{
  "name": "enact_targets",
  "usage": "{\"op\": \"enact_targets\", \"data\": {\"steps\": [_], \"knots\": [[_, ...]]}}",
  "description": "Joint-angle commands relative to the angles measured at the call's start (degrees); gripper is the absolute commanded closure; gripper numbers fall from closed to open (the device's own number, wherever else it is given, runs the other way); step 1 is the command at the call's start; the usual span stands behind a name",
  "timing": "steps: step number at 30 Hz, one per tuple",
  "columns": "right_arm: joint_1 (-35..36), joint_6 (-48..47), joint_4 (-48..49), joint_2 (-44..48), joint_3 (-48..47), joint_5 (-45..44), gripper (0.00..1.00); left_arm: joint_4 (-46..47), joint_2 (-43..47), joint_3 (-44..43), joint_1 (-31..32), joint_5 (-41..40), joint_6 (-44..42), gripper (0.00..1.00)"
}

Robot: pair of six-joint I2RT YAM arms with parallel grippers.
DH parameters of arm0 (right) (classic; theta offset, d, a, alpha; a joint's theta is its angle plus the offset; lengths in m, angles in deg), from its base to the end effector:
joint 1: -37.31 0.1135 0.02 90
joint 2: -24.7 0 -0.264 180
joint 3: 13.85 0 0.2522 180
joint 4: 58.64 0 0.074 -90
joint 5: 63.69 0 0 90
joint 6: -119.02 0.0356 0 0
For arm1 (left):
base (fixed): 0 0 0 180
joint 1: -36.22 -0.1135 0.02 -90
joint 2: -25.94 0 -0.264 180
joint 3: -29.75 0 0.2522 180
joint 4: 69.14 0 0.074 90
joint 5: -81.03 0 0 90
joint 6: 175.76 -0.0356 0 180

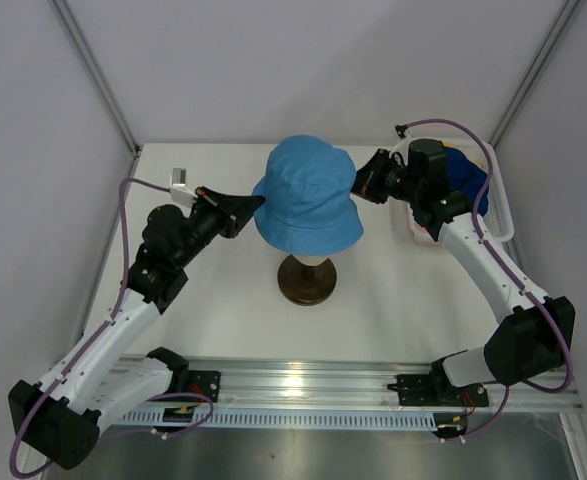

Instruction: Stack the hats

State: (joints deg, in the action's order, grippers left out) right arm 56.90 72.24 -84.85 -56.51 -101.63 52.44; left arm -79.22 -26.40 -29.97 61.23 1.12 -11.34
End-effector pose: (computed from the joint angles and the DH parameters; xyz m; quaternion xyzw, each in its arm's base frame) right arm 0.3056 0.1254 0.3676 0.0355 0.8060 0.4501 0.3827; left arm 0.1947 -0.0977 0.3498 -0.2461 0.6802 -0.5657 0.3960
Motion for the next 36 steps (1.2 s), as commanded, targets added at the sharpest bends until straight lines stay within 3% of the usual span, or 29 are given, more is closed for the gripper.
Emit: {"op": "enact_targets", "data": {"steps": [1,6,9,10,12,16,17,20,23,30,32,36], "knots": [[-2.27,-3.58,-5.66,1.14,-1.48,-1.87,0.98,-8.96,-4.26,2.62,1.35,-0.60,-3.57,0.99],[-6.14,-4.90,-7.15,3.59,-2.01,-0.56,0.94,-7.37,-3.21,5.43,1.35,-1.03,-3.04,0.99],[-8.60,-6.65,-9.07,4.30,-3.58,0.15,0.78,-7.55,-2.60,5.18,1.44,-1.21,-3.92,0.99],[-9.22,-7.44,-9.78,4.48,-4.20,0.15,0.67,-7.90,-2.51,4.91,1.44,-1.12,-4.27,0.99],[-11.41,-9.11,-11.97,5.09,-5.60,-1.16,0.56,-8.95,-2.07,4.21,1.44,-1.64,-6.11,0.99],[-17.21,-15.51,-16.63,5.36,-8.41,-4.68,0.31,-13.34,-0.05,-1.31,1.26,-4.81,-10.33,0.79],[-18.61,-16.41,-18.04,5.10,-9.03,-7.38,0.30,-14.13,0.30,-2.29,1.18,-5.60,-11.38,0.68],[-24.07,-19.13,-19.81,4.66,-10.00,-12.83,0.27,-17.74,1.09,-5.62,-0.66,-7.10,-15.87,0.51],[-28.46,-20.28,-20.07,3.52,-9.66,-16.09,0.20,-19.50,2.76,-7.74,-5.23,-4.03,-19.03,0.28],[-37.25,-18.35,-15.69,-1.13,-3.79,-16.47,0.24,-23.72,9.26,-7.84,-16.56,0.99,-24.91,0.17],[-38.75,-17.12,-13.15,-2.46,-2.19,-15.58,0.25,-25.38,10.23,-7.57,-17.63,1.60,-26.42,0.10],[-39.28,-18.34,-11.46,-7.29,-2.53,-17.25,0.24,-27.41,11.82,-6.96,-19.21,2.31,-29.58,0.06]]}}
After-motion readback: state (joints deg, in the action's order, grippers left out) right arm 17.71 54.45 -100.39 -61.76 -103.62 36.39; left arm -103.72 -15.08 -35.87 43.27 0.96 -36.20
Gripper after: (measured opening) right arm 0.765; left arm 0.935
